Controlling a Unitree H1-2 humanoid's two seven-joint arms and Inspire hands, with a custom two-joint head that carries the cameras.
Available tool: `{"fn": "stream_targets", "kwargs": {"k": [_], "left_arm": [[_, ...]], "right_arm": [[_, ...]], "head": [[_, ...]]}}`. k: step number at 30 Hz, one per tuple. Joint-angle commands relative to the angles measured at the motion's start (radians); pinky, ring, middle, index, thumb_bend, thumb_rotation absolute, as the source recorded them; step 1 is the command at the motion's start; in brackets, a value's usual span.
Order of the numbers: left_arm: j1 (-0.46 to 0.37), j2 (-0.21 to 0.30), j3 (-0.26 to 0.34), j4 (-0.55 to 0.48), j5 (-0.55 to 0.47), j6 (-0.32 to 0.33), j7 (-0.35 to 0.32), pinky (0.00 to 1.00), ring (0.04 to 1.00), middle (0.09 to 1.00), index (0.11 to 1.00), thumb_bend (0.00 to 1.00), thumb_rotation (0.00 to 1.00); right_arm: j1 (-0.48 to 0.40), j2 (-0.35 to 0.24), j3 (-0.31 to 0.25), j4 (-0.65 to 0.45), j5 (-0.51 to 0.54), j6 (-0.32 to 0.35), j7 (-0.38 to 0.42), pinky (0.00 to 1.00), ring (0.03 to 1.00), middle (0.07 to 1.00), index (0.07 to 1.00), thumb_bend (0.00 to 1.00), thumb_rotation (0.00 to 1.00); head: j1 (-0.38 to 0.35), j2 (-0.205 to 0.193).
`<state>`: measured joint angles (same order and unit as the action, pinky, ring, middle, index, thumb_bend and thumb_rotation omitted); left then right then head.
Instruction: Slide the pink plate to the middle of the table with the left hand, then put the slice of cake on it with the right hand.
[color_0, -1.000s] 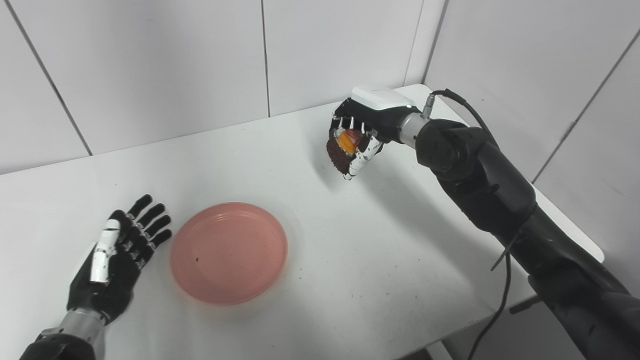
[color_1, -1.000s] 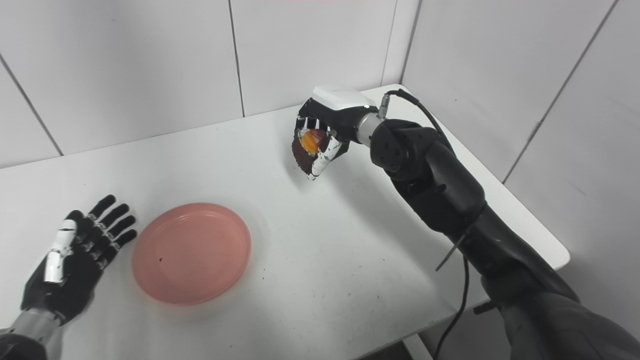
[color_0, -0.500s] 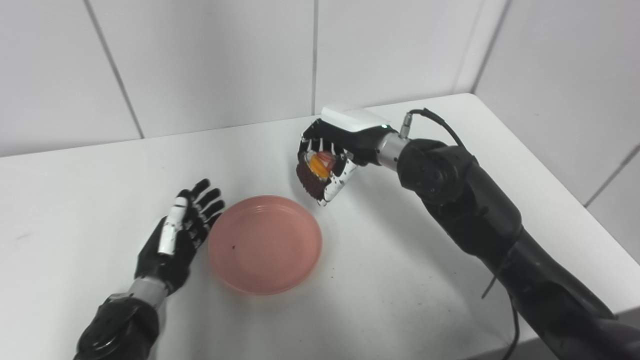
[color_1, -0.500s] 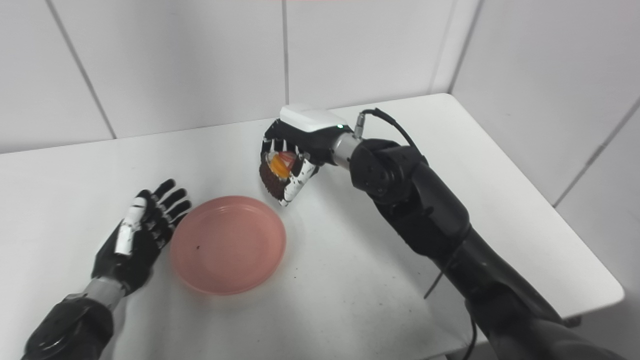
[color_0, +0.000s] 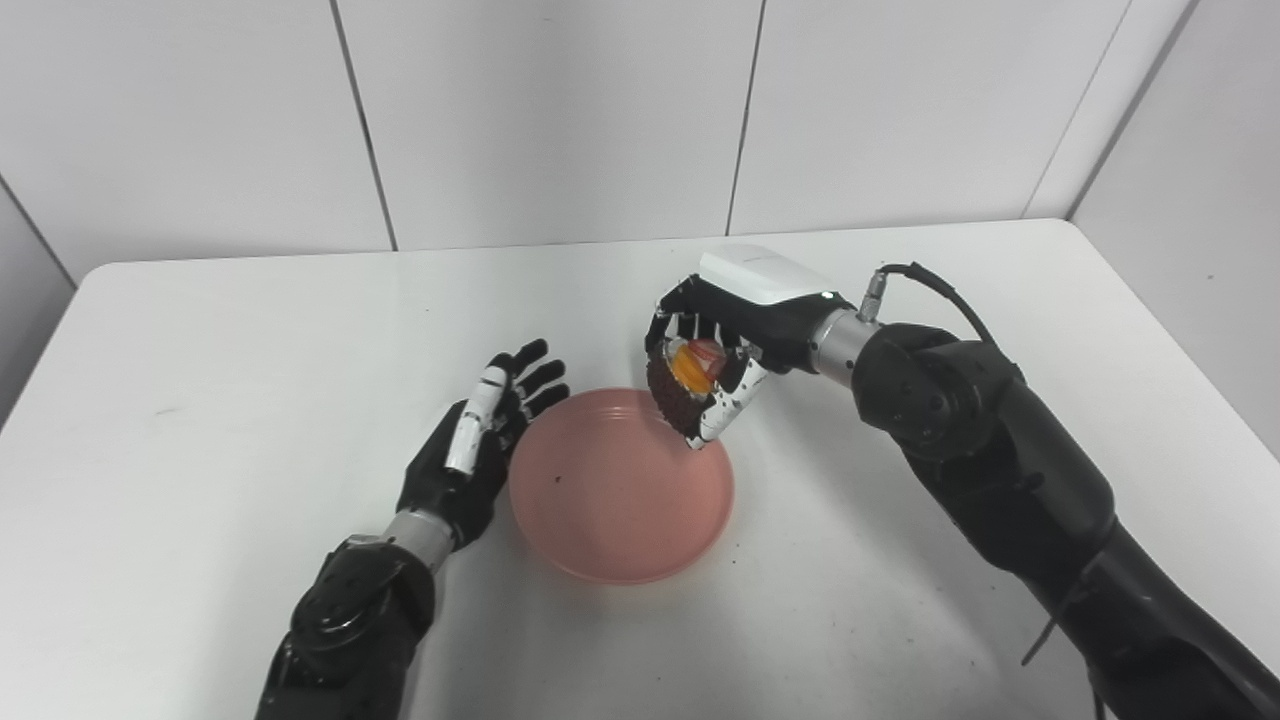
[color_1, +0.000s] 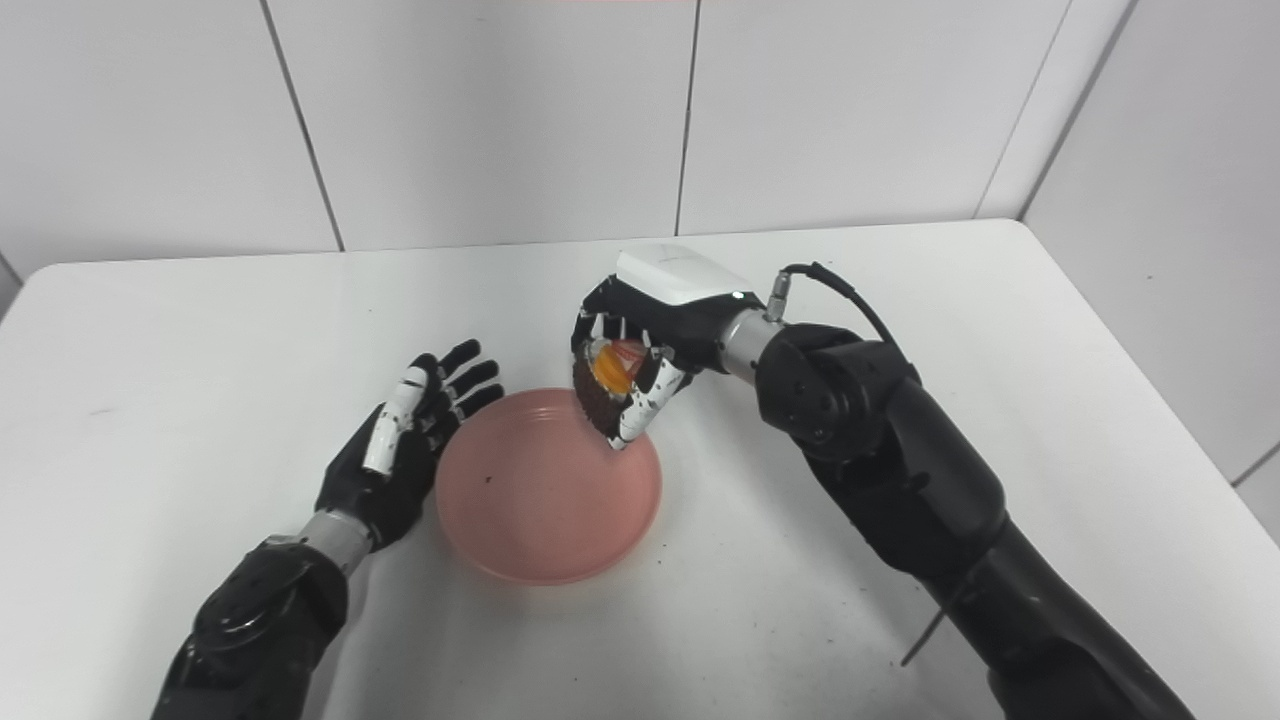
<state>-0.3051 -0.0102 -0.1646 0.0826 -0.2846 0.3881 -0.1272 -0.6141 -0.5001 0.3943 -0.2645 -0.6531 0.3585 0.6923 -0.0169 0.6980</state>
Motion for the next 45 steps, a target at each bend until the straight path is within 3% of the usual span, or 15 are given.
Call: {"fn": "stream_targets", "kwargs": {"k": [1,9,14,15,18,21,22,23,26,32,38,45], "left_arm": [[0.01,-0.005,-0.023,0.029,0.022,0.081,0.014,0.89,0.896,0.906,0.891,0.36,1.0],[0.005,-0.006,-0.039,0.021,0.021,0.082,0.024,0.89,0.898,0.909,0.889,0.36,1.0],[-0.002,-0.01,-0.048,0.025,0.011,0.081,0.042,0.89,0.899,0.909,0.892,0.36,1.0],[-0.003,-0.01,-0.05,0.025,0.012,0.081,0.043,0.9,0.901,0.911,0.895,0.36,1.0],[-0.006,-0.008,-0.055,0.026,0.013,0.081,0.043,0.9,0.903,0.913,0.9,0.35,1.0],[-0.008,-0.007,-0.058,0.025,0.01,0.081,0.046,0.9,0.903,0.912,0.902,0.35,1.0],[-0.008,-0.008,-0.058,0.024,0.008,0.081,0.048,0.91,0.904,0.913,0.902,0.35,1.0],[-0.009,-0.008,-0.059,0.023,0.006,0.081,0.05,0.91,0.904,0.913,0.901,0.36,1.0],[-0.011,-0.008,-0.062,0.023,0.002,0.081,0.058,0.9,0.902,0.911,0.9,0.36,1.0],[-0.015,-0.005,-0.066,0.024,0.001,0.081,0.063,0.9,0.897,0.905,0.895,0.37,1.0],[-0.018,-0.005,-0.072,0.021,-0.007,0.081,0.072,0.9,0.897,0.903,0.899,0.37,1.0],[-0.021,-0.006,-0.08,0.019,-0.012,0.082,0.085,0.89,0.894,0.901,0.895,0.36,1.0]], "right_arm": [[-0.049,0.009,-0.004,-0.028,-0.002,-0.044,-0.014,0.35,0.418,0.43,0.544,0.51,0.0],[-0.033,0.04,0.013,-0.01,-0.009,-0.082,-0.032,0.3,0.373,0.479,0.489,0.53,0.0],[-0.025,0.046,0.032,0.017,-0.008,-0.141,-0.038,0.27,0.336,0.477,0.487,0.53,0.0],[-0.024,0.046,0.034,0.02,-0.012,-0.149,-0.039,0.31,0.364,0.435,0.508,0.52,0.0],[-0.024,0.048,0.047,0.014,-0.052,-0.138,-0.025,0.33,0.381,0.425,0.511,0.52,0.0],[-0.021,0.054,0.064,0.002,-0.1,-0.14,-0.019,0.27,0.318,0.47,0.491,0.53,0.0],[-0.02,0.054,0.068,0.003,-0.108,-0.149,-0.02,0.21,0.261,0.381,0.49,0.52,0.06],[-0.019,0.054,0.069,0.005,-0.108,-0.155,-0.019,0.19,0.247,0.352,0.49,0.52,0.09],[-0.012,0.062,0.066,0.005,-0.088,-0.145,0.001,0.28,0.344,0.42,0.491,0.51,0.12],[0.008,0.068,0.075,-0.011,-0.097,-0.119,0.055,0.25,0.32,0.4,0.491,0.51,0.12],[0.028,0.079,0.072,-0.011,-0.096,-0.128,0.07,0.27,0.334,0.409,0.491,0.51,0.12],[0.045,0.085,0.082,-0.018,-0.098,-0.142,0.072,0.22,0.286,0.367,0.491,0.51,0.12]], "head": [[0.001,0.001],[0.017,0.02],[0.028,0.03],[0.028,0.032],[0.03,0.038],[0.034,0.044],[0.035,0.047],[0.037,0.052],[0.039,0.056],[0.041,0.064],[0.043,0.072],[0.051,0.077]]}}
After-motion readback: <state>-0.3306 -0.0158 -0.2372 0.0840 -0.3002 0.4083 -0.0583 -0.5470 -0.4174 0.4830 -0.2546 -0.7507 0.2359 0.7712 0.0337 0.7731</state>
